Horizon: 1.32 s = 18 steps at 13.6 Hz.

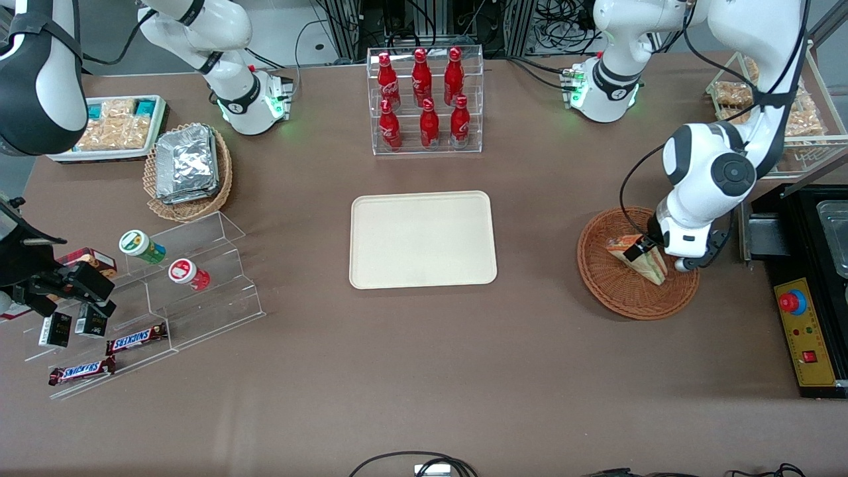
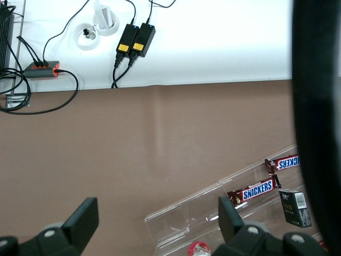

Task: Place sandwich from basket to tray
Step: 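Lower the left gripper and close it on the wrapped sandwich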

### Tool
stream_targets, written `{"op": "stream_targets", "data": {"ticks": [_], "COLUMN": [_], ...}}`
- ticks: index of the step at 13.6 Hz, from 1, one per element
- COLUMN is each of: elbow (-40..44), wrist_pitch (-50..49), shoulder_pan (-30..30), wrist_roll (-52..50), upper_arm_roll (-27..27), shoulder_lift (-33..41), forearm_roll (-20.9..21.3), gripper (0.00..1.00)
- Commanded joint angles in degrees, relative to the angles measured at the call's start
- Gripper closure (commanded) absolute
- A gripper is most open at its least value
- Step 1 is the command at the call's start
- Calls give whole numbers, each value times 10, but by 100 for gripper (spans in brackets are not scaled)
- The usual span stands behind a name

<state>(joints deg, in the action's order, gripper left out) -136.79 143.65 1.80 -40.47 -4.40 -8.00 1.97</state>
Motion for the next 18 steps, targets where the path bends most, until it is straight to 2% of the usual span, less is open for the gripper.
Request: {"op": "stream_targets", "data": {"ticks": [1,4,5,6,7,14,18], "elbow": [-5,-5,-4,-4,-4,5,65], "wrist_pitch": [29,48,48,48,48,34,-98], "shoulder_pan": [-3,-3,-3,-3,-3,-3,-5], "wrist_roll": [-17,-28,-33,-34,-34,-29,1], "upper_arm_roll": [3,4,4,4,4,4,1], "shoulder_lift": [-10,-25,-27,-30,-31,-25,18], "forearm_roll": [-5,-5,-5,-5,-5,1,2], "gripper": [0,0,10,37,99,100,100]}}
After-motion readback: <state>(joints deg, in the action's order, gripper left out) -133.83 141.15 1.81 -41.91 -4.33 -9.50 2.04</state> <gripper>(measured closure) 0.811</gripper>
